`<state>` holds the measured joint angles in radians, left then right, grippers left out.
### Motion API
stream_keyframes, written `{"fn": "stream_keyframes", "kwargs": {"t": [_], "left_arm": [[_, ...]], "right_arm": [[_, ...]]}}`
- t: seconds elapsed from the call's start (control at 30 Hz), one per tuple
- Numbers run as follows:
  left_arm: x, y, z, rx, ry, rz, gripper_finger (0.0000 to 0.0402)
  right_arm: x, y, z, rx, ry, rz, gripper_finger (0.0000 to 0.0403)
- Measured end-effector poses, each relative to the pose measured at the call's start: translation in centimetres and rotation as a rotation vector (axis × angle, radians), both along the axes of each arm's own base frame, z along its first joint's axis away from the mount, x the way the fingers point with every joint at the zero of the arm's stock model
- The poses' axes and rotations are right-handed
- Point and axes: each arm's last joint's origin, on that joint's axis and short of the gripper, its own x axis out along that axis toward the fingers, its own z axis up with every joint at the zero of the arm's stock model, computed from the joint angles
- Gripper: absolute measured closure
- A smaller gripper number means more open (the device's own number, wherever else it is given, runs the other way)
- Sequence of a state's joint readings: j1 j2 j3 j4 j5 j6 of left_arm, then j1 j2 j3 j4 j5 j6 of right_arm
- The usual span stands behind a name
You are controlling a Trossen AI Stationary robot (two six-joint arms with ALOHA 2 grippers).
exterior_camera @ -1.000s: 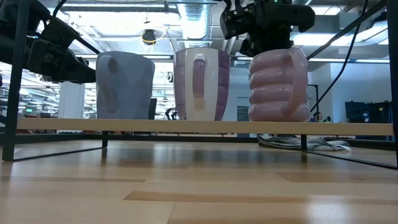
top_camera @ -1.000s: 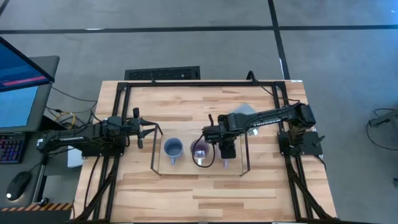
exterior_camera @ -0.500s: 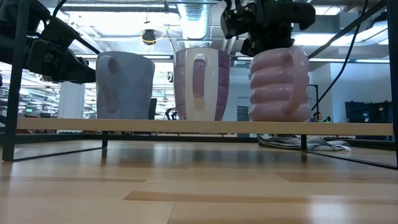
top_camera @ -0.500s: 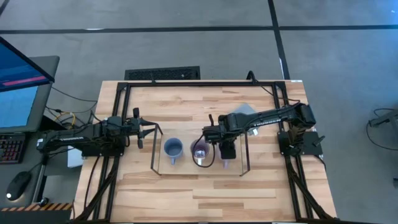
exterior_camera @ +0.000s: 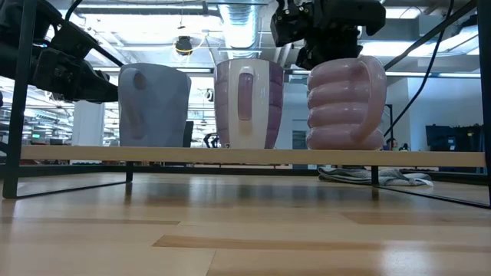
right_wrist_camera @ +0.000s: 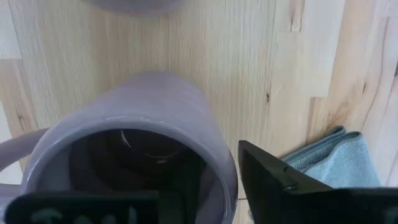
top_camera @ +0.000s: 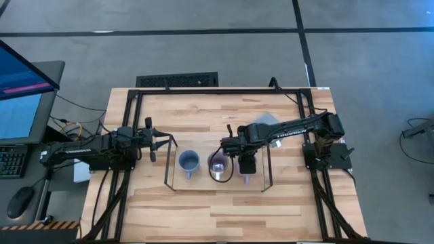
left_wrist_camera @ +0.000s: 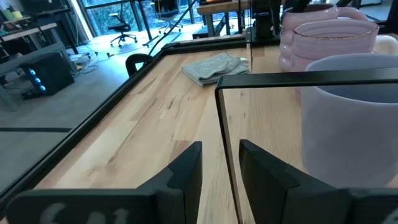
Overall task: Stack small to large cups/mugs on shelf
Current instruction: Put the purple mug on the shelf, then return to Home Position
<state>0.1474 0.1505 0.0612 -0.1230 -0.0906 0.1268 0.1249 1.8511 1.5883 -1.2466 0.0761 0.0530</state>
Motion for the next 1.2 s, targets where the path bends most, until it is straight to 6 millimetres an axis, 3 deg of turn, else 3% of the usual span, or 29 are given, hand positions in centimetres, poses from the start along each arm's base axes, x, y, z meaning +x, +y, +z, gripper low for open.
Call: {"fn": "stream_keyframes", "kwargs": {"t": [0.4, 0.67, 0.9, 1.2], "left_arm": [[0.0, 0.0, 0.0, 0.0, 0.0, 0.0, 0.0303], [0.0, 0.0, 0.0, 0.0, 0.0, 0.0, 0.0303], [0.0, 0.0, 0.0, 0.0, -0.001, 0.0, 0.0303], [0.0, 0.0, 0.0, 0.0, -0.001, 0.0, 0.0303]], "right_arm": [[-0.2, 0.0, 0.0, -0.002, 0.02, -0.007, 0.0199], [-0.5, 0.1, 0.2, -0.002, 0.049, -0.004, 0.0177], [0.0, 0.6, 2.7, 0.007, -0.019, 0.008, 0.0179], [-0.8, 0.9, 7.0, 0.006, -0.018, -0.011, 0.0179]]}}
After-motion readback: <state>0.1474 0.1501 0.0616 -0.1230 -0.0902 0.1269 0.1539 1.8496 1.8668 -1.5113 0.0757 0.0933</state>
